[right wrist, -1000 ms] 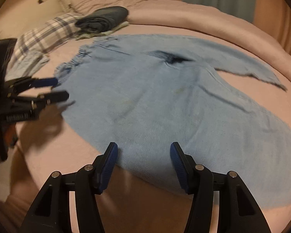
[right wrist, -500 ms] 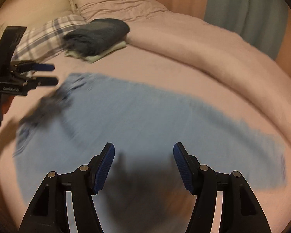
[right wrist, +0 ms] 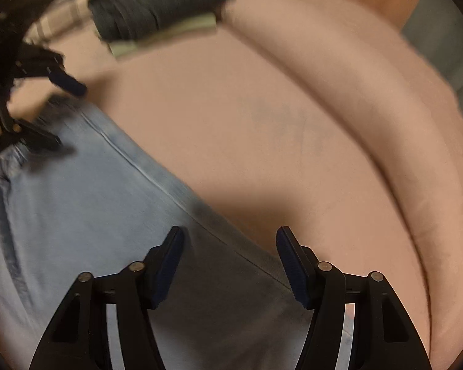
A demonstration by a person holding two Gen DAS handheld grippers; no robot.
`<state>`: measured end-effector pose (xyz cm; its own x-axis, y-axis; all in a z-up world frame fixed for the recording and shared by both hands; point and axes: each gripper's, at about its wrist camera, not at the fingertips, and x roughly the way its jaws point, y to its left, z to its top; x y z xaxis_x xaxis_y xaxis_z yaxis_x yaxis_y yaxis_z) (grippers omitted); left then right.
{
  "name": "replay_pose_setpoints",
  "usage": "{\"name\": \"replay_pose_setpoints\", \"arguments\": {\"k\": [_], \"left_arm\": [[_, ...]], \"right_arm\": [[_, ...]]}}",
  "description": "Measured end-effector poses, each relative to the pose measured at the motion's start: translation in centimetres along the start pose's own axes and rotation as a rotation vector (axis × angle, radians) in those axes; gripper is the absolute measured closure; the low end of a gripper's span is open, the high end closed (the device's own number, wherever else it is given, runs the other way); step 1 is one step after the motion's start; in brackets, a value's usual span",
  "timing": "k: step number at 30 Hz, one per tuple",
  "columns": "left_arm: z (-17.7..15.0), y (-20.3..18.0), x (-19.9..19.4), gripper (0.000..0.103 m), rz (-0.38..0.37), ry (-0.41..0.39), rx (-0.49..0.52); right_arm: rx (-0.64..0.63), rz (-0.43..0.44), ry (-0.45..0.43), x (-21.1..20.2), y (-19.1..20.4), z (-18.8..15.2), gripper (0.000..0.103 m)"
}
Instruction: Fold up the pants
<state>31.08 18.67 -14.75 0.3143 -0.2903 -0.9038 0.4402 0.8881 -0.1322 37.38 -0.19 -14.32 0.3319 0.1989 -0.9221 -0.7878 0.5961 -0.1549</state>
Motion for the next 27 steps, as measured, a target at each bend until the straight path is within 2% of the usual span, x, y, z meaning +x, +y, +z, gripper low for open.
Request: {"name": "replay_pose_setpoints", "arguments": {"k": [1, 2, 3, 4, 5, 7, 8, 11, 14, 15, 17, 18, 19, 20, 21, 22, 23, 26, 27], "left_arm": [[-0.1, 0.0, 0.2, 0.045, 0.014, 0.015, 0.014], [-0.4, -0.2, 0.2, 0.047, 0.024, 0.008, 0.036], [-0.7, -0.4, -0.2, 0.056, 0.023, -0.009, 0.050], [-0.9, -0.4, -0.5, 0.072, 0.037, -0.018, 0.056], [-1.1, -0.3, -0.8, 0.074, 0.044, -0.031, 0.051], [-1.1, 0.1, -1.3, 0.085, 0.057, -0.056, 0.020], [-1.1, 0.3, -1.6, 0.085, 0.072, -0.069, 0.000], [-0.8, 0.4, -1.5, 0.086, 0.127, -0.101, -0.033], [-0.7, 1.3, -0.3, 0.084, 0.136, -0.062, -0.079], [-0.8, 1.1, -0.6, 0.080, 0.144, -0.071, -0.073], [-1.1, 1.2, -1.5, 0.068, 0.135, -0.079, -0.078], [-1.3, 1.4, -1.9, 0.049, 0.138, -0.086, -0.082], [-1.4, 1.7, -2.5, 0.030, 0.131, -0.098, -0.082], [-1.7, 1.9, -3.2, 0.026, 0.114, -0.118, -0.077], [-1.8, 2.3, -3.4, 0.026, 0.106, -0.125, -0.074], [-1.7, 2.6, -3.4, 0.026, 0.085, -0.116, -0.073], [-1.3, 2.8, -3.1, 0.026, 0.062, -0.098, -0.083], [-1.2, 3.6, -1.1, 0.031, 0.077, 0.008, -0.120], [-0.4, 3.3, 0.0, 0.038, 0.101, 0.043, -0.115]], "right_arm": [[0.018, 0.034, 0.034, 0.6, -0.3, -0.2, 0.042], [0.032, 0.050, 0.039, 0.5, -0.4, -0.3, 0.050], [0.027, 0.068, 0.038, 0.2, -0.2, -0.4, 0.057], [0.006, 0.059, 0.038, 0.0, 0.3, -0.6, 0.072], [-0.037, 0.010, 0.042, -0.3, 1.3, -0.9, 0.087], [-0.091, -0.044, 0.052, -0.6, 2.7, -1.2, 0.093], [-0.112, -0.075, 0.054, -0.7, 3.2, -1.2, 0.095], [-0.054, -0.132, 0.019, -1.3, 2.6, -0.3, 0.095], [-0.025, -0.161, 0.041, 0.2, 2.7, -0.2, 0.095], [-0.041, -0.176, 0.042, 0.5, 3.2, -0.2, 0.095], [-0.052, -0.176, 0.023, -0.3, 3.4, -0.5, 0.095], [-0.039, -0.148, 0.018, -0.9, 3.1, -0.8, 0.094], [-0.025, -0.113, 0.009, -1.5, 2.6, -0.9, 0.091], [-0.015, -0.079, 0.001, -2.0, 2.5, -1.0, 0.079], [-0.011, -0.071, 0.006, -2.2, 2.2, -1.1, 0.069], [-0.012, -0.089, 0.023, -2.1, 1.9, -1.2, 0.050], [-0.017, -0.107, 0.049, -1.7, 1.8, -1.3, 0.045], [0.016, -0.083, 0.091, -0.3, 1.1, -1.5, 0.045], [0.041, -0.073, 0.100, 0.3, 1.0, -1.6, 0.045]]}}
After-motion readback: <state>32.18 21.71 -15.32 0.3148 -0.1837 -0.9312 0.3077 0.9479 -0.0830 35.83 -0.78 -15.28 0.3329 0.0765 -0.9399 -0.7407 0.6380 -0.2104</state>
